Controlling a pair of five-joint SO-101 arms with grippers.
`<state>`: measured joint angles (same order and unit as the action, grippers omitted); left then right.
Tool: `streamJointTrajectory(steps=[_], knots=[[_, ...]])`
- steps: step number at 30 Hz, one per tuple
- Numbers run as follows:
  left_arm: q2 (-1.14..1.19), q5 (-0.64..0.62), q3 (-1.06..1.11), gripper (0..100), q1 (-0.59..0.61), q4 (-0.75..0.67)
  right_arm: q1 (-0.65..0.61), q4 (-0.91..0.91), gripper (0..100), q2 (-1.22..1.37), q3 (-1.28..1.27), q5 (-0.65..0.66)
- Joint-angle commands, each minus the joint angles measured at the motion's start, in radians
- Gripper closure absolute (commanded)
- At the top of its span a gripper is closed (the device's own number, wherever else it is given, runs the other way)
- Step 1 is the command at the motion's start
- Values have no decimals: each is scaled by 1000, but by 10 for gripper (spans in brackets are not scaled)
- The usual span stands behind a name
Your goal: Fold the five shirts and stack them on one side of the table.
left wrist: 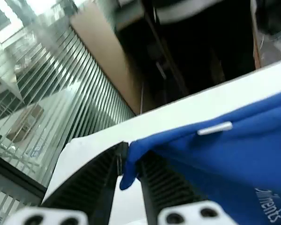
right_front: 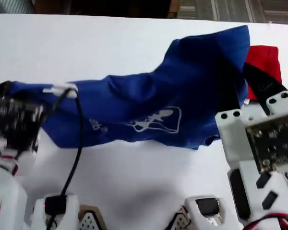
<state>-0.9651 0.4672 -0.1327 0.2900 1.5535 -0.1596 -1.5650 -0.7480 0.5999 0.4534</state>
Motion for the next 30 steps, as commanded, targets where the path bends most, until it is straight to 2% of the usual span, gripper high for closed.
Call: streamJointTrajectory(steps=[1,5,9,19,30], knots=[[-6,-3,36,973,9,-2,1,58,979,-15,9,5],[-6,-5,88,973,9,-3,1,105,979,-13,9,6],[-8,-5,53,973,11,5,1,140,979,-19,44,6],[-8,-5,-76,973,129,6,1,-24,979,-120,121,8],[-31,-6,-101,973,129,92,1,-28,979,-179,129,6]])
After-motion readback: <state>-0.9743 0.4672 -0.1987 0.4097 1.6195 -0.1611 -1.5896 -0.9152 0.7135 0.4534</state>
